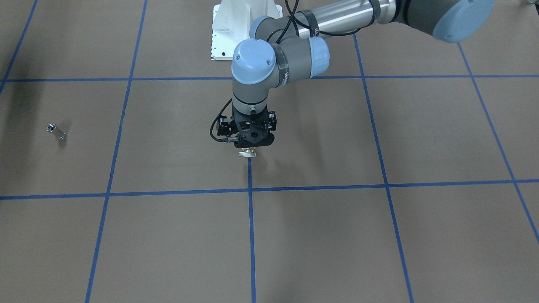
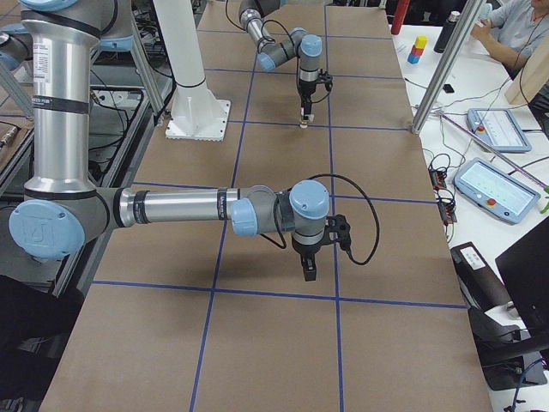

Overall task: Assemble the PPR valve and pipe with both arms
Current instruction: 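Release the valve upright and withdraw the left gripper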

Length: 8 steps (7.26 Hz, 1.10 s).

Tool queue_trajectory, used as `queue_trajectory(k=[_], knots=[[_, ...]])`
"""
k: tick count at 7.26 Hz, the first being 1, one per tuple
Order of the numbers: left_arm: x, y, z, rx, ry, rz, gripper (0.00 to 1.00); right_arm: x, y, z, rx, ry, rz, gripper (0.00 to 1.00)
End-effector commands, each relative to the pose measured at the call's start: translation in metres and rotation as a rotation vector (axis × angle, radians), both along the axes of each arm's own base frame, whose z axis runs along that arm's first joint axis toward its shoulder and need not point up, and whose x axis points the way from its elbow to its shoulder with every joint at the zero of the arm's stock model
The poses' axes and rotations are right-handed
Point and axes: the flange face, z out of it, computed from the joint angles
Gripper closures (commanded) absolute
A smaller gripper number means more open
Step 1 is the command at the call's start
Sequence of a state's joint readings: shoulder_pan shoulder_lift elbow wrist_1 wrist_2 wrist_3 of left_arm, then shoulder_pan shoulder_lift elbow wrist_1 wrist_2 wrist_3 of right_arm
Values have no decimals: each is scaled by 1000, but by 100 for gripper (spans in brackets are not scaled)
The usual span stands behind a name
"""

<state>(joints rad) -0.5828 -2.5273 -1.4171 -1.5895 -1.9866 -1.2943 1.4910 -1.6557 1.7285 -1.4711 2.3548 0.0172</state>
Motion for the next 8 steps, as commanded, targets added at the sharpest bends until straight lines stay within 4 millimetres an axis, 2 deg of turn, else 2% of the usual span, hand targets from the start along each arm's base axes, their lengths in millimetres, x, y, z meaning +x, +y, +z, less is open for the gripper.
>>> queue_trajectory(k=[1, 2, 3, 4, 6, 7, 8], knots=[[-92, 20, 3, 99, -14, 35, 1, -1, -1, -6, -17, -7, 27, 0], [-144, 29, 38, 180, -35, 72, 1, -10, -1, -18, -27, -9, 44, 0], [-193, 24, 70, 259, -62, 100, 1, -23, -2, -30, -43, -14, 55, 0], [-245, 7, 107, 306, -85, 147, 1, -44, -1, -42, -71, -16, 62, 0], [-376, -35, 197, 422, -138, 268, 1, -93, 4, -71, -96, 1, 57, 0], [-434, -45, 243, 483, -178, 337, 1, -114, 8, -75, -82, 25, 26, 0], [-477, -45, 293, 506, -186, 410, 1, -128, 13, -72, -56, 36, 14, 0]])
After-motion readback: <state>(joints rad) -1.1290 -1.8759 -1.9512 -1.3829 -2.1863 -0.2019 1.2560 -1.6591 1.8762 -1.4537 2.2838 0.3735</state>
